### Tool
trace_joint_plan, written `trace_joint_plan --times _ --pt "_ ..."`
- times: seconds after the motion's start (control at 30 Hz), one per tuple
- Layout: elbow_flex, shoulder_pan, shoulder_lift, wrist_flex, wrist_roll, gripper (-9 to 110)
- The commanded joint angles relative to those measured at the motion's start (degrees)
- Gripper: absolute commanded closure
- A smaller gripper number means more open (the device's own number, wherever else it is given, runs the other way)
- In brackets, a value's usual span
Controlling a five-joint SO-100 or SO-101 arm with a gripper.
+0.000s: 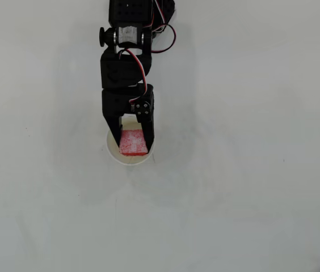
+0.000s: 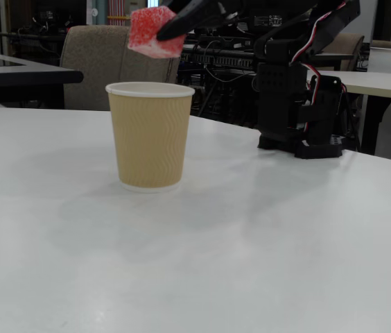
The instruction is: Grasp a red cube and put it in the cup.
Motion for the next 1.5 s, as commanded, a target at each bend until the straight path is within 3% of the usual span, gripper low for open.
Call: trace_joint_plan --times 0.0,0.27,0.37,0.47,0.8,1.17,1.47 --pt "-0.5 -1.1 1.5 -1.2 0.5 96" --pt "-0.4 -0.5 2.0 -1.1 0.5 95" --pt "-0.4 0.4 2.0 -1.1 0.5 80" --pt "-0.4 1.2 2.1 -0.8 0.6 77" --pt "-0.7 3.5 3.4 1.6 2.8 76" --pt "0.1 12.3 8.2 4.0 27.2 78" --pt "7.3 23.7 8.8 1.2 36.9 84"
